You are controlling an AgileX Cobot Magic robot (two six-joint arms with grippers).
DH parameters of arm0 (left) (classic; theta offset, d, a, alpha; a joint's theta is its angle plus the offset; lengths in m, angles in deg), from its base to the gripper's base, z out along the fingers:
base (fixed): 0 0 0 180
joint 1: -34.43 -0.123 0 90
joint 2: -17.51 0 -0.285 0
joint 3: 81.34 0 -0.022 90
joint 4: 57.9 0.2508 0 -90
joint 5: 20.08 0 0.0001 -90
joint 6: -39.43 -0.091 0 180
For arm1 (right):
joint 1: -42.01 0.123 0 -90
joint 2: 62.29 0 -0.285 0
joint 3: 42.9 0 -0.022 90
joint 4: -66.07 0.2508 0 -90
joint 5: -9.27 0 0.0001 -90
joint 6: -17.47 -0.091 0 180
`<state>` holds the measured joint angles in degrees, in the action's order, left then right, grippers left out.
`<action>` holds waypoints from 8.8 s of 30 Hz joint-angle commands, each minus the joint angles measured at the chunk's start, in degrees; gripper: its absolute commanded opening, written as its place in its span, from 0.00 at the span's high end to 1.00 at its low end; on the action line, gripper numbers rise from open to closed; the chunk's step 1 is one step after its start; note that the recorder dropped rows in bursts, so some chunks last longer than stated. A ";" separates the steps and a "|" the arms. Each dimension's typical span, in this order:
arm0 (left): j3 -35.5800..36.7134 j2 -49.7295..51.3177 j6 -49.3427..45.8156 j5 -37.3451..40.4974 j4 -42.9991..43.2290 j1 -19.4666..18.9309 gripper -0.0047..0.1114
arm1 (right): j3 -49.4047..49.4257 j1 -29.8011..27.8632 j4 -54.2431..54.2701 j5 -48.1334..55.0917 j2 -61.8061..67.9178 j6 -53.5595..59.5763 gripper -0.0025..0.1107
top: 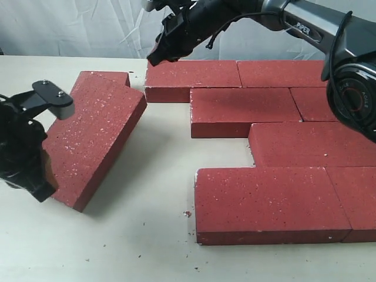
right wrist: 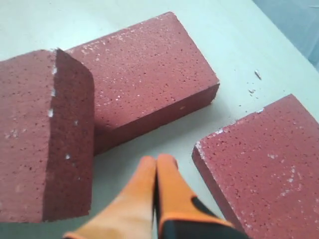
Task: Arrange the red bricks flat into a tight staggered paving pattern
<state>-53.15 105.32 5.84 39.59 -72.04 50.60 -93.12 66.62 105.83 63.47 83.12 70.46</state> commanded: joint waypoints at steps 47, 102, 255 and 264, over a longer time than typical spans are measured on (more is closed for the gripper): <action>-11.15 16.79 -25.80 1.92 -32.47 -38.87 0.38 | 2.45 -12.58 -2.70 15.77 1.91 -1.67 0.98; -6.12 30.61 -44.43 10.29 -42.01 -38.87 0.34 | 59.22 -12.46 16.02 -12.14 -35.68 27.45 0.98; 5.08 15.24 -8.84 -45.40 5.94 4.37 0.96 | 40.28 5.60 -14.30 -0.30 -15.05 -5.15 0.98; 5.08 13.54 -8.65 -41.36 6.92 0.50 0.96 | 40.28 9.63 -13.75 0.76 -15.05 -4.54 0.98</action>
<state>-47.01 120.05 -3.39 2.68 -61.20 51.11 -52.57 73.01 83.46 64.76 68.65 64.94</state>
